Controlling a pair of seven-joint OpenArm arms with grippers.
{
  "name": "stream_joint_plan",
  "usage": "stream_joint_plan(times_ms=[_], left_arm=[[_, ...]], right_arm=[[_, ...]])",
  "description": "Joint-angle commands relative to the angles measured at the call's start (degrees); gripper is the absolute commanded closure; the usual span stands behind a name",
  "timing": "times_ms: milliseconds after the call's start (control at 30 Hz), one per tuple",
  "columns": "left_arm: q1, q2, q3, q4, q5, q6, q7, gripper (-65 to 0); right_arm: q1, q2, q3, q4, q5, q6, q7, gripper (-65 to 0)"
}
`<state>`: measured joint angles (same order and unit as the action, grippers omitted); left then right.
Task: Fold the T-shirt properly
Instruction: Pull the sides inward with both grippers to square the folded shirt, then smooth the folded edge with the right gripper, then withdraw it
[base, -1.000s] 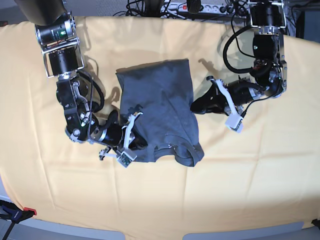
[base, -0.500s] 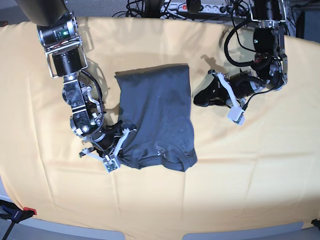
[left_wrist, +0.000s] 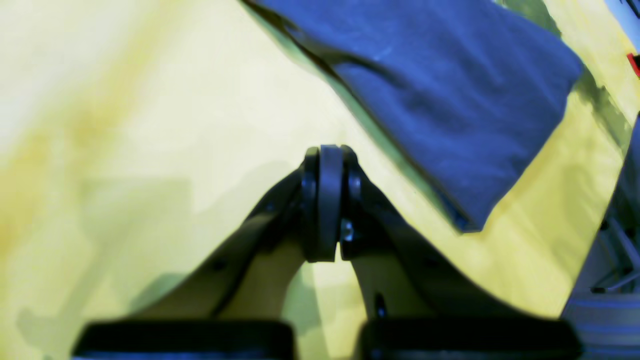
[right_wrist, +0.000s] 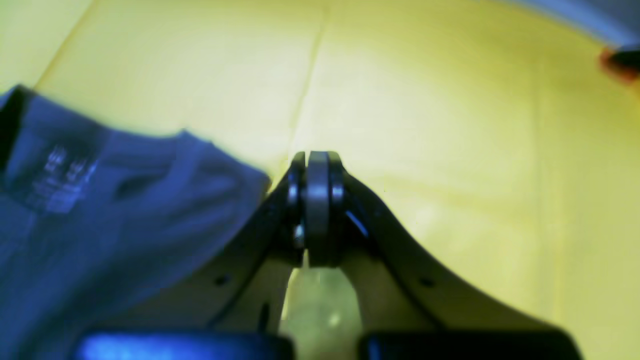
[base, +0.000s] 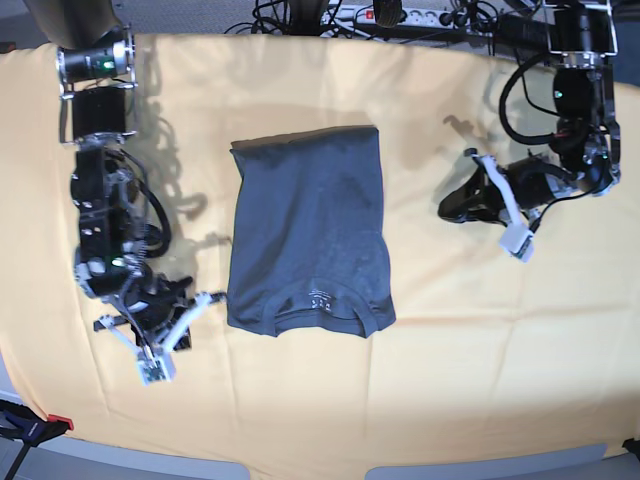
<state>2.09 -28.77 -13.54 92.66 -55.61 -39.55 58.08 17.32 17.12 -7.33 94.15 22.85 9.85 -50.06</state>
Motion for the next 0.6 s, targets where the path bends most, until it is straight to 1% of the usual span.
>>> stream_joint_plan(times_ms=[0, 67, 133, 200, 233, 267, 400, 467, 567], left_arm=[[-0.61, -1.79, -0.48, 1.14, -1.84, -0.45, -1.07, 0.0], [0.11, -3.54, -0.59, 1.14, -2.08, -0.45, -1.09, 0.0], [0.33, -4.81, -0.59, 1.11, -1.81, -0.45, -1.05, 0.0], [0.04, -5.42, -0.81, 1.14, -2.05, -0.45, -1.16, 0.0], [-0.24, -5.57, -0.90, 1.14, -2.08, -0.45, -1.16, 0.0], [-0.44, -5.73, -0.92, 1.14, -2.10, -0.45, -1.18, 0.0], [-0.33, -5.68, -1.86, 1.14, -1.86, -0.45, -1.09, 0.0], [0.02, -5.68, -2.71, 1.14, -1.86, -0.45, -1.07, 0.0], [0.11, -5.70, -3.76, 1.14, -1.88, -0.45, -1.09, 0.0]], right_arm=[[0.57, 1.36, 1.22, 1.11, 4.07, 2.67, -0.24, 0.0], [-1.81, 3.08, 3.06, 1.11, 10.93, 8.00, -5.29, 0.0], [-4.33, 4.00, 4.68, 1.11, 16.00, 12.87, -11.98, 0.0], [-6.84, 3.96, 6.43, 1.11, 18.62, 17.31, -17.99, 0.0], [-8.11, 3.98, 7.19, 1.11, 19.41, 19.04, -19.67, 0.0], [-9.51, 4.04, 7.89, 1.11, 19.39, 19.63, -20.22, 0.0], [-15.23, 4.94, 8.24, 1.11, 20.85, 19.89, -20.09, 0.0], [-18.08, 4.59, 8.24, 1.11, 20.87, 22.23, -19.23, 0.0], [-22.14, 4.46, 8.07, 1.11, 22.45, 24.65, -15.45, 0.0]])
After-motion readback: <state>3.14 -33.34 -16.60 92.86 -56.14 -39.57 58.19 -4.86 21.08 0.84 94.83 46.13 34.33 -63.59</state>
